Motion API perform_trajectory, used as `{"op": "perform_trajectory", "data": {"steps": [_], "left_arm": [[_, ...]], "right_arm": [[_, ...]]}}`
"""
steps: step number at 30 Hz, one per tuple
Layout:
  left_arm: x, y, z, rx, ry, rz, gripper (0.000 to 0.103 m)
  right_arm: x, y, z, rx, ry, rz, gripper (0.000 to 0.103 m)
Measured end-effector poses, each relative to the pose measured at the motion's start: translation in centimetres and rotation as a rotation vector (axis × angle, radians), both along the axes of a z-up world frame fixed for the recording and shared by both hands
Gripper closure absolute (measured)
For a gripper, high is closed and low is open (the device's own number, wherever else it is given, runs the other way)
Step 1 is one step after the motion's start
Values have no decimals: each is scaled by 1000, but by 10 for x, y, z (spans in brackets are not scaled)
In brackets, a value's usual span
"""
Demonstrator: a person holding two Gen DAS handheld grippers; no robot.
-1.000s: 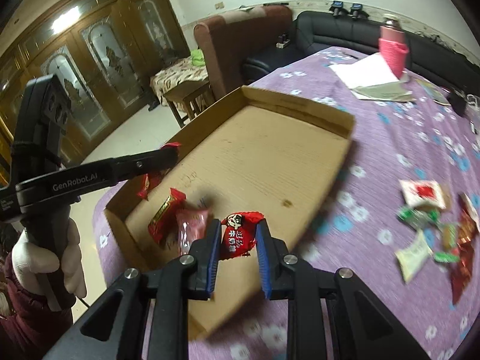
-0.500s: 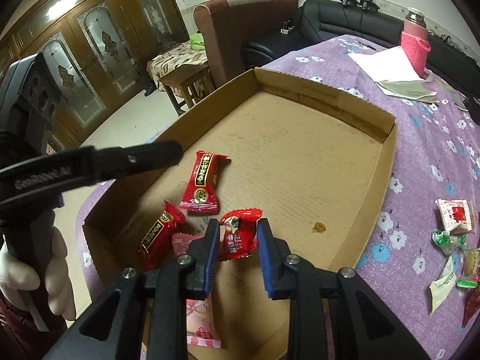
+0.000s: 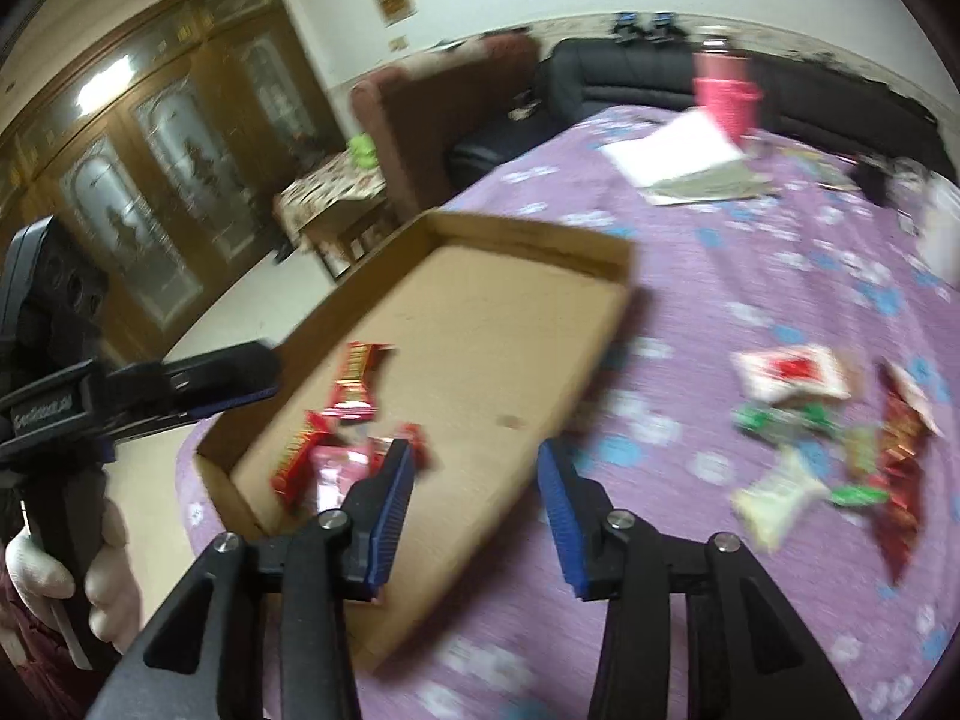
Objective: Organize snacks
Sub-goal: 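Drop both red candies into the cardboard box with both tools, then grasp the white-wrapped cake with the left tool while the right tool grasps a red foil packet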
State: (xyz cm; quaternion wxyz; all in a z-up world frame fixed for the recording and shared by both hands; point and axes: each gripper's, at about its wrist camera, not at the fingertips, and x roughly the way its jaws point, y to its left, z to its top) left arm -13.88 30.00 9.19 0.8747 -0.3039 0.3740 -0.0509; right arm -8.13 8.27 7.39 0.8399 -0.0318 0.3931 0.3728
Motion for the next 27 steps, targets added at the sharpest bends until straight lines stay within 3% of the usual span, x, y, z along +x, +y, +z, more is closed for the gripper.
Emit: {"op": "perform_trajectory", "data": {"steps": [8,12,18,23,27], "left_arm": [[19,-81,-1,30,27,-184,46],[33,-129,-13,60,72,-289,46],[43,-186,-36,101,138,-405,46],[45,-210,-52,171,177,-434,46],[48,-217,-69,173,221,-441,46]], "right_arm": [[33,-148,-9,30,36,-312,55],[40,-198,-14,48,52,-408,55],[48,-220,-23,69,63,-447,50],[57,-211,-26,43,41,-413,50],[68,-201,-29,39,24,-387,50]]}}
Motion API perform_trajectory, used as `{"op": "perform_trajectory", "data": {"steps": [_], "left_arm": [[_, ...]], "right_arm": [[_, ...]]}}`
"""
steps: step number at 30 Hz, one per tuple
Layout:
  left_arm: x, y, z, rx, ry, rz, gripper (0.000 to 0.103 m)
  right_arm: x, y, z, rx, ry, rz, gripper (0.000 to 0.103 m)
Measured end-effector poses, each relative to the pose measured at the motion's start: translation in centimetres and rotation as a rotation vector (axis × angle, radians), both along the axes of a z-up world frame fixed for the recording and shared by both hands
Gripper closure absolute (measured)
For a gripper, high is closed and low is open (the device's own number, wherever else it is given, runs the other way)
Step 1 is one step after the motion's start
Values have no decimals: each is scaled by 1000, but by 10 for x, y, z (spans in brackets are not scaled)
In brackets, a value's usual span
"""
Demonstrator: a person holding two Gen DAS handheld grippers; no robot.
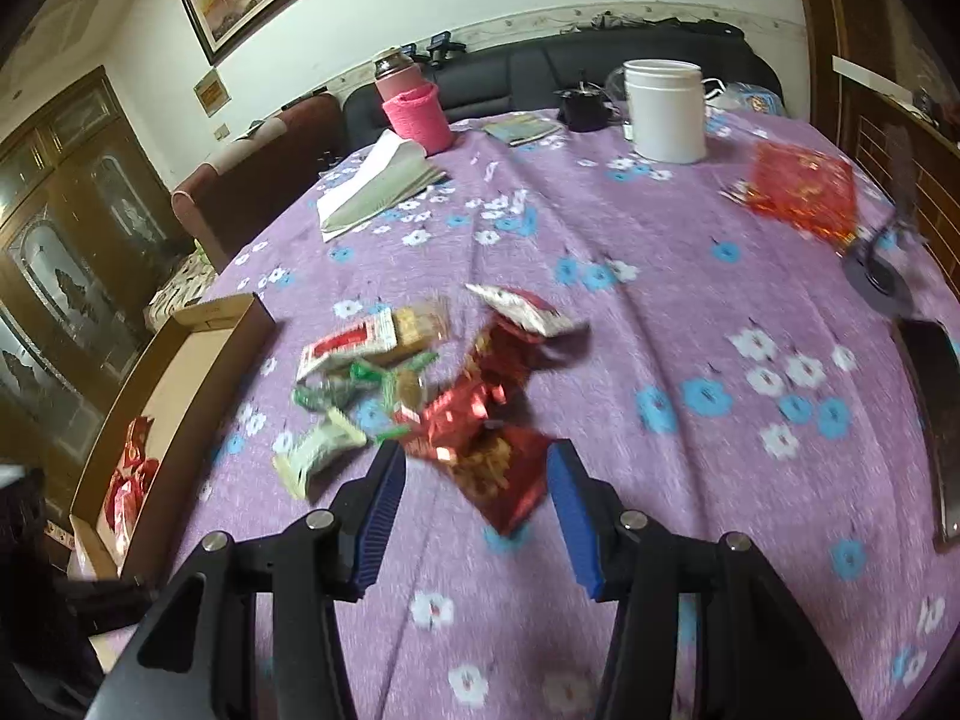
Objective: Organize snacks
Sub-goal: 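Grasp the white-wrapped cake with the left tool while the right tool grasps a red foil packet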
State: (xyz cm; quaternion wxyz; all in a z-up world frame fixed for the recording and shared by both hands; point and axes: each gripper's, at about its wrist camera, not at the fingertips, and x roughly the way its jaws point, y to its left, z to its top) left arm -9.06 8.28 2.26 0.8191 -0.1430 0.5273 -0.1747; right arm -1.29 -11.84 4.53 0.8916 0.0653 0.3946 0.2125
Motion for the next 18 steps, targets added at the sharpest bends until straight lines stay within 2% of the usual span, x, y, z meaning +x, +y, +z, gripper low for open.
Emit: {"op": "perform_trajectory", "data": {"steps": [3,6,8,10,13,18], "left_arm": [[-1,1,-4,-15,1,12,46],[-4,10,-6,-69,8,27,45],[-4,16,-7,-109,10,37,45],[-5,19,-8,-136,10,43,45],[-6,16,-7,-139,-4,36,40],[-9,5,-6,-161,-53,0,14]], "right_arm": [[20,4,-9,17,59,5,49],[22,2,-15,169,154,111,47],[14,-3,-10,239,157,144,47],[6,-6,-3,209,118,121,46],[-1,1,2,91,66,98,43],[2,24,-10,-24,43,93,41]]}}
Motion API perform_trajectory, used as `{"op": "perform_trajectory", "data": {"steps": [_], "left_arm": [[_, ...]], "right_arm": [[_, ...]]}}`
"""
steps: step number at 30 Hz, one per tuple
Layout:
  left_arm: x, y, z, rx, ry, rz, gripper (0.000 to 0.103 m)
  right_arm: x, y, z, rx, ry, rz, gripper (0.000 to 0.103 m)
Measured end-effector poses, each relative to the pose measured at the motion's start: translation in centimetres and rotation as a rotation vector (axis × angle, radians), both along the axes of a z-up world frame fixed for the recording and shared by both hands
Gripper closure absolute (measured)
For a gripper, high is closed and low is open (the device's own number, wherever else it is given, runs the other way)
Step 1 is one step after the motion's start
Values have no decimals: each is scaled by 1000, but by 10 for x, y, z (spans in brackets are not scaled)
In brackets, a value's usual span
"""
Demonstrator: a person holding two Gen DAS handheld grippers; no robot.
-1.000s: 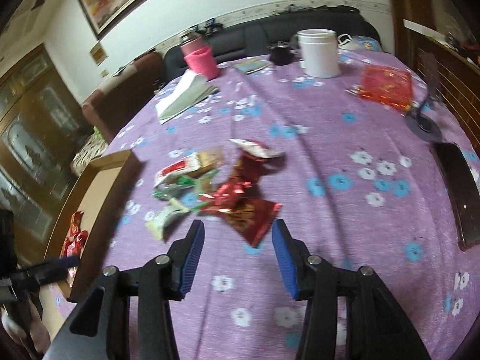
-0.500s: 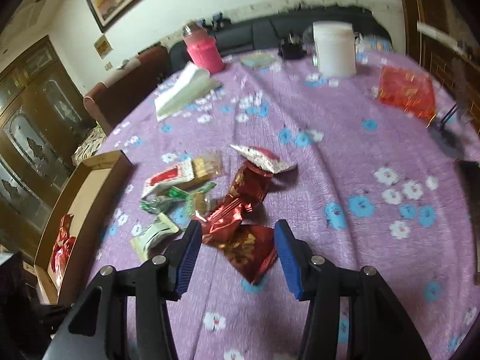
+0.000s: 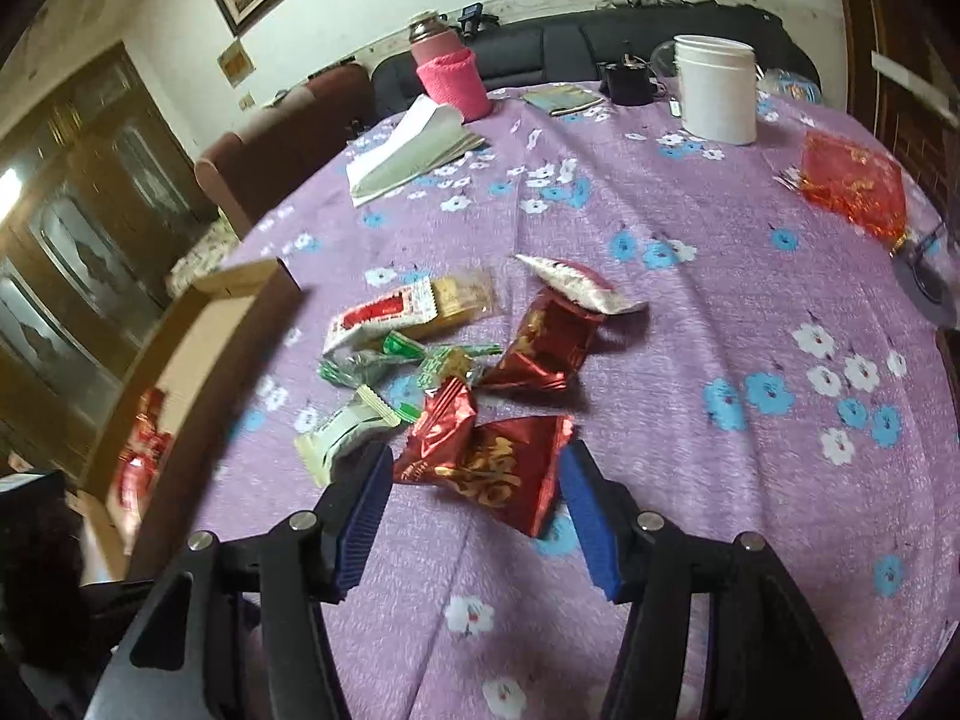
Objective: Organize snacks
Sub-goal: 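Grasp the white-wrapped cake with the left tool while the right tool grasps a red foil packet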
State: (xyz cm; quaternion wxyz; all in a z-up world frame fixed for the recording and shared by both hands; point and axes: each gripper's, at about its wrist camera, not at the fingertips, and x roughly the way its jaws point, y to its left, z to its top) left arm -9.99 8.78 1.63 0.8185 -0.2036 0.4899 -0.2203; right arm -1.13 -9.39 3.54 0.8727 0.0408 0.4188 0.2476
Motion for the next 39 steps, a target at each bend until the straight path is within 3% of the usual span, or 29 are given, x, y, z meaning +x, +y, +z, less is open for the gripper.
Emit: {"op": "perform_trajectory", "data": {"steps": [2,6,7,9,12,15,20,22,24,28,30,32,34,36,39], "left_arm": [[-2,0,-1,-31,-17,-3,10],[1,4,-1,-71,4,-6,8],[3,6,0,-79,25,-3,9],[6,8,4,-60,46,13,9],[16,7,17,64,-5,56,9],[32,7,26,130,-34,75,9],[65,-7,31,369,-122,97,9],[79,-16,27,437,-154,79,13],[93,-22,17,504,-162,56,25],[106,-26,4,524,-158,3,41],[110,-29,-2,534,-137,-12,68],[109,-29,-1,536,-148,-7,78],[107,-27,1,519,-146,3,79],[104,-25,2,513,-147,9,79],[98,-22,7,490,-158,21,79]], "right_arm": [[2,11,-5,-38,-25,11,36],[2,25,-12,-112,-73,15,36],[2,26,-14,-120,-73,12,46],[3,20,-15,-92,-63,2,50],[4,9,-14,-32,-57,-20,52],[4,2,-14,9,-42,-25,53],[4,-10,-10,84,-27,-31,54],[5,-15,-10,113,-12,-35,54],[7,-19,-10,138,2,-41,54],[6,-20,-7,140,-8,-43,54],[4,-18,-6,127,-26,-40,60],[3,-15,-6,115,-30,-31,68],[3,-12,-8,108,-21,-20,77],[3,-11,-9,99,-23,-15,77],[4,-20,-3,176,-32,4,75]]}}
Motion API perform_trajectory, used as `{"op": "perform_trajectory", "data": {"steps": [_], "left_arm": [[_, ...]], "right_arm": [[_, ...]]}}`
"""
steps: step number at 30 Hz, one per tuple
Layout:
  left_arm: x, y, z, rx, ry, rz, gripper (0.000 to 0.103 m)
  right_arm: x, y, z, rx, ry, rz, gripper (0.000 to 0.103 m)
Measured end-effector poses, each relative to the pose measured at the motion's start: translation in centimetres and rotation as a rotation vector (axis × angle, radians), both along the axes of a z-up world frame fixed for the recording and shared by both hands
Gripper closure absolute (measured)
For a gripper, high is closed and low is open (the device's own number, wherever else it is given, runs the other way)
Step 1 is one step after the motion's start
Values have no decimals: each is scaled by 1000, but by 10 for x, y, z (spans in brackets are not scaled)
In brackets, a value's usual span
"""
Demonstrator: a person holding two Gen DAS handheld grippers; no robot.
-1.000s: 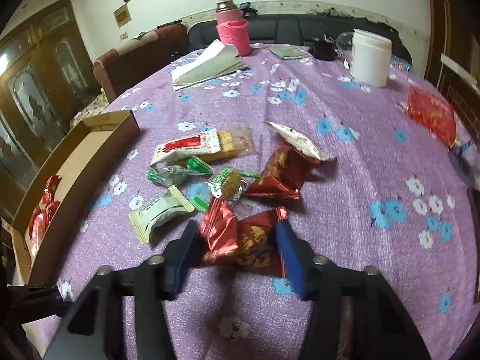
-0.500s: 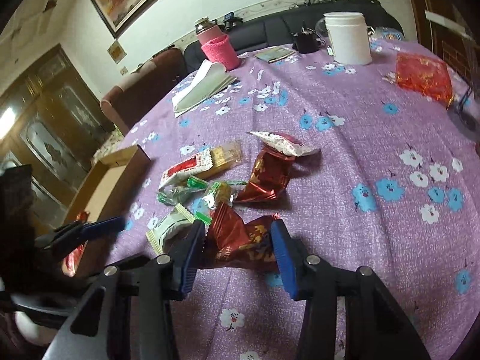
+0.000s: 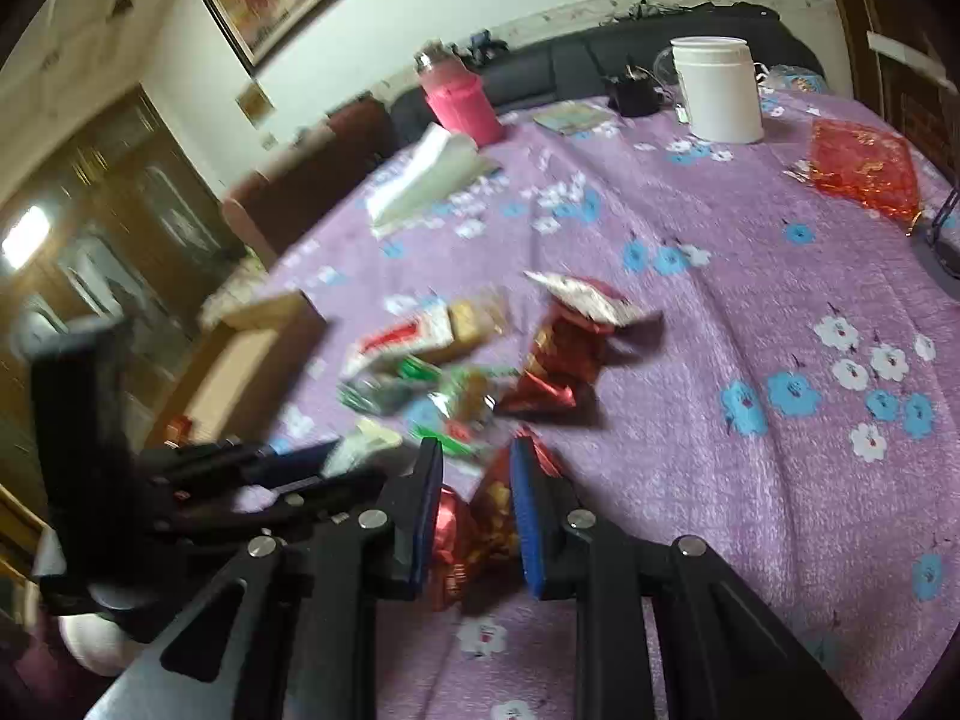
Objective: Organize snacks
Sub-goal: 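Grasp the white-wrapped cake with the left tool while the right tool grasps a red foil packet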
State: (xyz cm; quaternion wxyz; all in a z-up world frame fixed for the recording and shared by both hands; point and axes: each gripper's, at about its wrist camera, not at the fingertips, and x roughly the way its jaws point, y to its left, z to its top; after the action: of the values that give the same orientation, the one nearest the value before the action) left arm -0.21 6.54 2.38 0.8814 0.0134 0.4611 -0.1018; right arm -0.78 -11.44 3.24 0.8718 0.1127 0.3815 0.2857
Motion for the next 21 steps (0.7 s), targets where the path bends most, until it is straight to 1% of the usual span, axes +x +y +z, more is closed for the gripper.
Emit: {"op": "perform_trajectory", "data": {"steps": [1,2,3,4,6,10,14,16,17,18,19,21], "left_arm": [[-2,0,3,-8,-5,1,79],[-5,1,7,-17,-14,2,79],[-7,2,10,-24,-21,4,79],[-9,3,13,-35,-28,6,79],[-14,8,19,-65,-40,8,79],[-27,19,28,-106,-54,24,79],[-43,38,38,-146,-78,48,79],[-49,48,42,-170,-87,64,79],[-54,56,44,-186,-93,76,78],[-57,61,45,-195,-97,83,78],[-60,68,47,-204,-101,91,78],[-65,81,49,-218,-110,109,78]], "right_arm": [[1,-4,1,10,1,-16,63],[1,-8,0,10,7,-35,54],[1,-11,-1,12,14,-50,41],[0,-13,-1,22,15,-53,39],[-2,-10,-1,15,9,-37,39],[-6,11,-8,-61,20,2,39],[-6,26,-14,-159,13,-24,38],[-4,29,-18,-192,19,-49,38],[-4,30,-18,-199,15,-53,41],[-5,30,-18,-221,16,-70,51],[-5,30,-17,-233,17,-82,55],[-6,24,-17,-215,28,-103,60]]}}
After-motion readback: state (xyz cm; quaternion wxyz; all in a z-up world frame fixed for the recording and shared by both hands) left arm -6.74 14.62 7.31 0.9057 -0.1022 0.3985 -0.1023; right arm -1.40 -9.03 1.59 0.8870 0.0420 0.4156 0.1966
